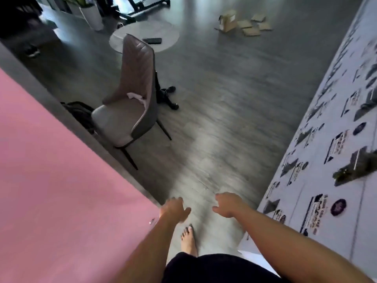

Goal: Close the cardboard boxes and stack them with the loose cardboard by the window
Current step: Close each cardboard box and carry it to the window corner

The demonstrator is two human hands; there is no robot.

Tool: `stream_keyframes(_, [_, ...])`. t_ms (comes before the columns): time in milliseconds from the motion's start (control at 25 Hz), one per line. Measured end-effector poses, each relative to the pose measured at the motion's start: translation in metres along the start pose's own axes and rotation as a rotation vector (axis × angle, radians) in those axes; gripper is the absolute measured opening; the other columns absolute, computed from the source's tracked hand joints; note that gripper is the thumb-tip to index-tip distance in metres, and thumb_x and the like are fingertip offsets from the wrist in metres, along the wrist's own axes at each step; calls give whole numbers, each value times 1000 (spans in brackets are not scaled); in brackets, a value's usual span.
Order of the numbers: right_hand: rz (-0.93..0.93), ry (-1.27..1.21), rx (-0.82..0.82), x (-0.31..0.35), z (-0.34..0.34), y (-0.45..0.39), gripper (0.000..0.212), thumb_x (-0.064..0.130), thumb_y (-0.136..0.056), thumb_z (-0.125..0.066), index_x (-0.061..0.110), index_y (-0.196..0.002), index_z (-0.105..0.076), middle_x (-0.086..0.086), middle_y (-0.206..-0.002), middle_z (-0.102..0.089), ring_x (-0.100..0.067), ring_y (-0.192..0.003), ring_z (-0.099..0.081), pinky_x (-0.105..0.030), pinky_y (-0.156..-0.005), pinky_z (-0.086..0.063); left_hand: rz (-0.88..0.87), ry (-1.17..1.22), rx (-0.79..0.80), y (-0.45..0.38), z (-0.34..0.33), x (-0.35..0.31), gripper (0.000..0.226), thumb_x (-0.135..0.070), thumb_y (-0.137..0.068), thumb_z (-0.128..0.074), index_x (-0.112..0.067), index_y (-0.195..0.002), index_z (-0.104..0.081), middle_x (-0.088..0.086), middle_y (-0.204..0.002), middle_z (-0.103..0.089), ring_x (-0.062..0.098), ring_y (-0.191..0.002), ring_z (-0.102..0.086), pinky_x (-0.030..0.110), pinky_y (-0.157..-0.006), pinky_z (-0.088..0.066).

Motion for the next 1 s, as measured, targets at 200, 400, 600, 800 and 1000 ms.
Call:
stream_keyframes(200, [-118, -111, -91, -29, 101, -67, 53, 49, -96, -47, 12, -134, -51, -13, -133, -57, -33, -119, -57, -37, -93, -47, -119, -95, -23, -112, 112, -32, 56, -55, -98, -47, -17, -138, -52, 6, -139, -55, 26, -128, -52, 39, -103, -46])
stream_keyframes(400, [-237, -228, -65, -96, 172, -137, 46, 46, -92, -49, 18, -126, -61, -11, -130, -62, -32, -116, -60, -38, -92, -50, -272, -258, -61, -211, 195, -105, 53, -53, -99, -46, -14, -134, -52, 10, -136, -55, 29, -126, -50, 41, -102, -45])
stream_keyframes(600, [-290, -283, -49, -170, 265, -230, 50, 52, -92, -52, 17, -127, -58, -10, -130, -60, -30, -113, -60, -35, -87, -48, -308, -281, -73, -312, 278, -180, 55, -54, -98, -48, -15, -137, -51, 10, -135, -56, 29, -125, -51, 41, -101, -46])
stream_keyframes(800, [-230, -232, -76, -219, 391, -329, 55, 57, -93, -49, 18, -131, -53, -12, -136, -56, -30, -118, -57, -36, -91, -47, -242, -226, -162, -412, 388, -231, 52, -54, -95, -49, -16, -130, -53, 7, -133, -57, 28, -126, -50, 41, -100, -45])
stream_keyframes(1000, [-164, -225, -78, -225, 496, -427, 55, 54, -95, -51, 15, -133, -55, -11, -136, -57, -29, -119, -57, -37, -94, -48, -190, -111, -154, -508, 469, -249, 53, -53, -91, -52, -16, -130, -55, 8, -135, -56, 29, -128, -49, 40, -102, -43])
Point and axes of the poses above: each hand's wrist, its own y-axis away from the middle knuckle, its own z-axis out of the back of the hand, x = y × z, the point moved 3 cm from there along -y, towards the middle knuckle
